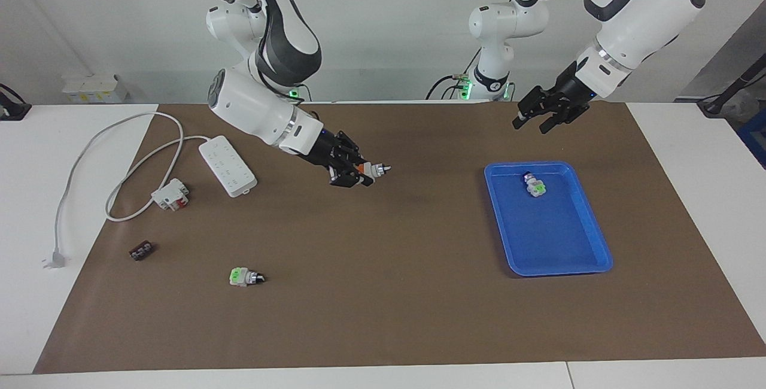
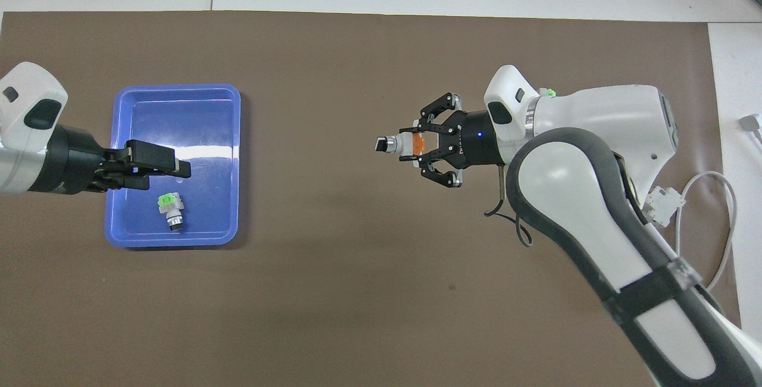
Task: Turn and place switch with both arms
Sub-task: 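Lift the switch with the right gripper while the left gripper reaches toward it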
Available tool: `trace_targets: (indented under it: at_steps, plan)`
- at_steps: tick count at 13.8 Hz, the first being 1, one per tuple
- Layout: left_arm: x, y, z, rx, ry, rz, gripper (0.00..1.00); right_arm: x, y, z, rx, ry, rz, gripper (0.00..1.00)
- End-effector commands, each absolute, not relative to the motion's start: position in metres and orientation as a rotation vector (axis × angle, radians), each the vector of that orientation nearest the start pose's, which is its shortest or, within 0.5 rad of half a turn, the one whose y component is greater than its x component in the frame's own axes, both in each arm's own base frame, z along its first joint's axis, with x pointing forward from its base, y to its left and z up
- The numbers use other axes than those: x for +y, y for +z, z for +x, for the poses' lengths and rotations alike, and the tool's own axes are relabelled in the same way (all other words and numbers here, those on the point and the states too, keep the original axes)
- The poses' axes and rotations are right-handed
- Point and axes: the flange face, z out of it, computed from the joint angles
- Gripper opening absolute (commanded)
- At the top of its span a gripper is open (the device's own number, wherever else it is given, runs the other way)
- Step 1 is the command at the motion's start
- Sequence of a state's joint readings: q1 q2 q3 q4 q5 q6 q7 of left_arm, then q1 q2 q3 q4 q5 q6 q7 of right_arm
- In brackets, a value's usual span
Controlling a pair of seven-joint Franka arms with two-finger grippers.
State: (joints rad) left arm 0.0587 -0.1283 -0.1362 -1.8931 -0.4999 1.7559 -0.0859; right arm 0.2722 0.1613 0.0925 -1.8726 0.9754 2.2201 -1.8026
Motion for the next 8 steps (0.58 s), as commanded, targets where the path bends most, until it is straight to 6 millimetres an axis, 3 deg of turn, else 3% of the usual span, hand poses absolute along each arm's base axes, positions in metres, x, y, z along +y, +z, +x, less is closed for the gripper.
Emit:
trace_targets:
  at_steps: [1, 6, 8]
  plan:
    - [-0.107, 0.556, 0.501, -0.308, 0.069, -3.714, 0.8, 0.272, 0.48, 0.559, -1.724, -0.95, -1.74, 0.0]
    - [-0.154, 0.545, 0.499, -0.46, 0.092, -3.889, 0.7, 0.294, 0.495, 0.548, -1.598, -1.018, -1.735, 0.0]
    - [-0.17, 0.547, 0.501, -0.544, 0.061, -3.931, 0.65, 0.293, 0.496, 0.548, -1.588, -1.025, -1.733, 0.0]
